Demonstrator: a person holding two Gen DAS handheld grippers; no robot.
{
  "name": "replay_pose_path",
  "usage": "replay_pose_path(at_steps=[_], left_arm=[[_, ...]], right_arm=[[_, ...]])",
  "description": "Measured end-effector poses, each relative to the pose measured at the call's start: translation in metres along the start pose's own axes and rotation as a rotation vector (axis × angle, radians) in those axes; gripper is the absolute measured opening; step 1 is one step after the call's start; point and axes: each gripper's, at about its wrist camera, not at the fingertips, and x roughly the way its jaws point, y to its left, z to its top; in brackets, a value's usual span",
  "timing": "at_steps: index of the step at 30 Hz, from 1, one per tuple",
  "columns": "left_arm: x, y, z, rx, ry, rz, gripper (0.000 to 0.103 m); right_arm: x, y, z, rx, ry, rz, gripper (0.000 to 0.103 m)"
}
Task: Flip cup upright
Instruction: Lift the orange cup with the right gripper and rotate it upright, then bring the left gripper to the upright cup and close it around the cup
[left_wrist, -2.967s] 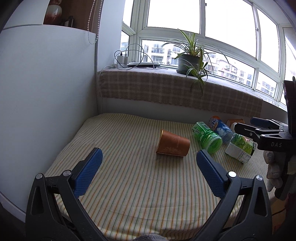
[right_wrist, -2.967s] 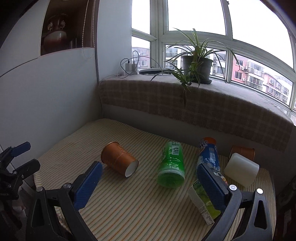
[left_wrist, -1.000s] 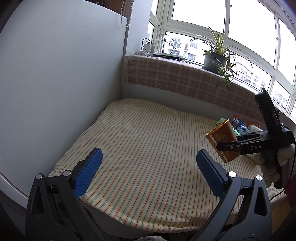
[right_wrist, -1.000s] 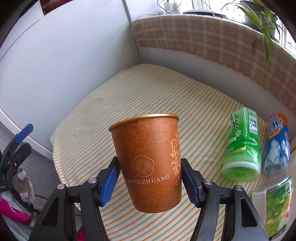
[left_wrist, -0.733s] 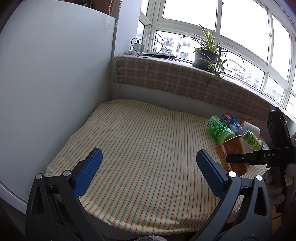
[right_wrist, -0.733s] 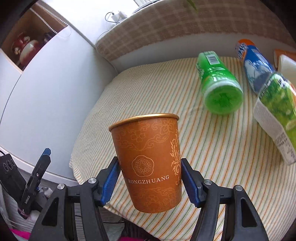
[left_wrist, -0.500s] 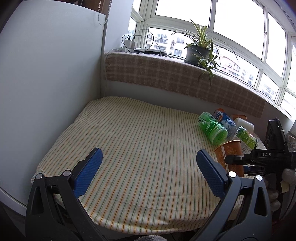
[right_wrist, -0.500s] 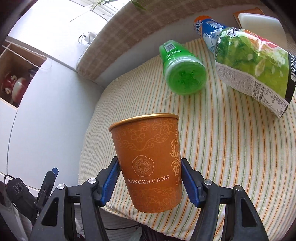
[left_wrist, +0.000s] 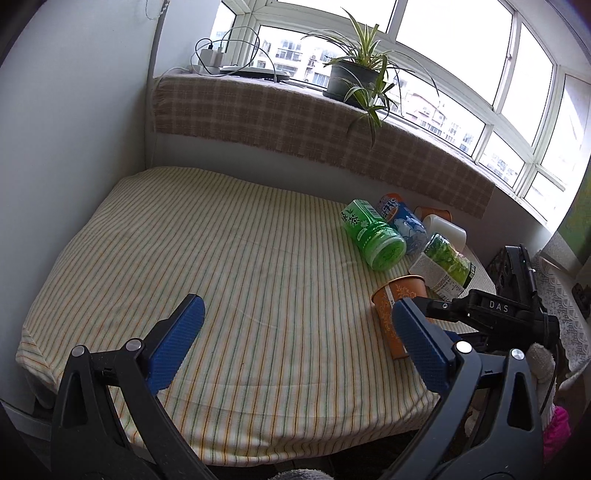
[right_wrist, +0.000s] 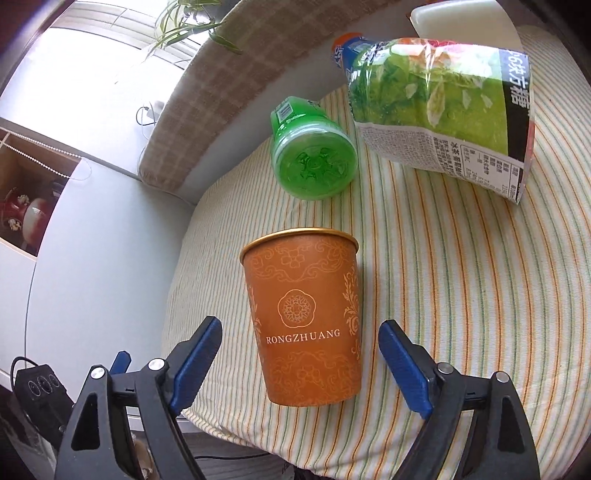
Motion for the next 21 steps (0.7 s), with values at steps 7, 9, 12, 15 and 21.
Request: replay_pose_path(at_steps=[7, 9, 12, 15, 21], left_arm=[[0.041, -0.017, 0.010, -0.087, 0.161, -0.199, 0.103], [0.054, -0.020, 0.010, -0.129, 0.206, -0.241, 0.103], [0.073, -0.028, 0.010, -0.174, 0.263, -0.289, 0.100], [0.092, -0.032, 0.007, -0.227, 0.334, -0.337, 0.097], [0.127, -0.034, 0.000, -0.332, 0.452, -0.397, 0.088]], right_arm=[[-0.058, 0.009, -0.018, -0.159, -0.140, -0.104, 0.089], [-0.072, 0.010, -0.025, -0.196, -0.176, -0.155, 0.089], [-0.092, 0.009, -0.037, -0.246, -0.225, -0.235, 0.089], [-0.107, 0.005, -0.046, -0.252, -0.260, -0.280, 0.089], [-0.122, -0.012, -0.047, -0.192, -0.286, -0.295, 0.089]])
